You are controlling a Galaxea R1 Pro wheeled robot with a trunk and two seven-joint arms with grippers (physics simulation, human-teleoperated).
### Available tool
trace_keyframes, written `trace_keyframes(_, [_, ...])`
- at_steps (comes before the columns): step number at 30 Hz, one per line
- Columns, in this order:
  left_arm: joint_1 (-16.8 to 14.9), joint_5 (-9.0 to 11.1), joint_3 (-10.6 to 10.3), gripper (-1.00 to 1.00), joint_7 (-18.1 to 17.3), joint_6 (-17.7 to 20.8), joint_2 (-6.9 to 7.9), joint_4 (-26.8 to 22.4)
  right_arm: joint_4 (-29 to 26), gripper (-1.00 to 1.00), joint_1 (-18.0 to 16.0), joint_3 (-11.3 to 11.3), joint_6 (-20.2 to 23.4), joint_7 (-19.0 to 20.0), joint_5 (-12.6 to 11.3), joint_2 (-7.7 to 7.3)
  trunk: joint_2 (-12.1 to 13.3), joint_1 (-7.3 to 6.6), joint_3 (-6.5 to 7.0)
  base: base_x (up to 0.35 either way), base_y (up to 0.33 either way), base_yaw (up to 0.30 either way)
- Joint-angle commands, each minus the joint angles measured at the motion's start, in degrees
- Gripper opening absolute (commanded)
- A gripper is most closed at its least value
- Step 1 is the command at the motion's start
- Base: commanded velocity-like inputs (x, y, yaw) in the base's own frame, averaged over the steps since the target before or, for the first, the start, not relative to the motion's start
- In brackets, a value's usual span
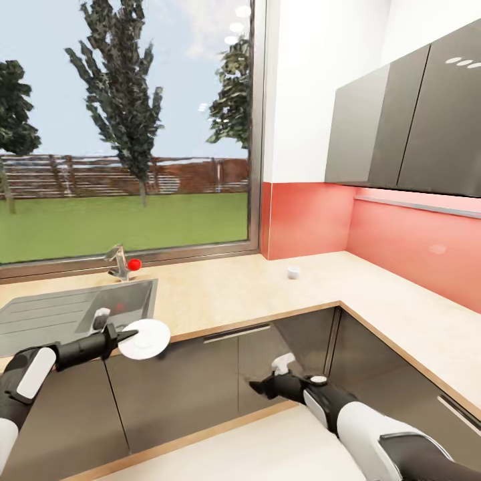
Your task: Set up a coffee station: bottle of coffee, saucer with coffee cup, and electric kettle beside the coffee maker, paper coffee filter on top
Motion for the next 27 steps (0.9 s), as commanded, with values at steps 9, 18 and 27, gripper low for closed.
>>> trace_keyframes(9, [0.86, -0.47, 0.25, -1.0, -8.83, -0.01, 0.88, -0.65, 3.84, 1.0, 5.69, 0.21, -0.08, -15.36, 1.37, -8.26, -0.05, 0.02, -0.02, 0.0, 0.0, 0.0])
trace_keyframes(18, [4.48, 0.04, 1.37, -1.0, -9.54, -0.87, 2.08, -5.93, 3.9, 1.0, 10.91, 0.21, 0.02, -37.77, 1.42, -10.0, -0.05, 0.02, -0.02, 0.0, 0.0, 0.0])
trace_keyframes(27, [4.61, 0.11, 5.42, -1.0, -9.56, -1.22, 2.16, -6.79, 3.9, 1.0, 12.03, 0.21, -0.05, -39.09, 1.28, -9.89, -0.05, 0.02, -0.02, 0.0, 0.0, 0.0])
